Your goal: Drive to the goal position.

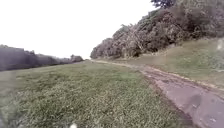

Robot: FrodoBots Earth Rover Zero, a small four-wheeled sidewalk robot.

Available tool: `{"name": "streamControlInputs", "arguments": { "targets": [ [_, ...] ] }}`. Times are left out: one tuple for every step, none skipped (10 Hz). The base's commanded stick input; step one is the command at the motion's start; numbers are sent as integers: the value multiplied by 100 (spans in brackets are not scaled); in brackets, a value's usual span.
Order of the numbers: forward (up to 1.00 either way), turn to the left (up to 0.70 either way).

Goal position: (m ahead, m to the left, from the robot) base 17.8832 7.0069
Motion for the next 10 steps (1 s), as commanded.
{"name": "streamControlInputs", "arguments": {
  "targets": [
    [5,0],
    [4,0],
    [4,0],
    [5,0],
    [4,0],
    [5,0],
    [4,0],
    [5,0],
    [4,0],
    [5,0]
  ]
}}
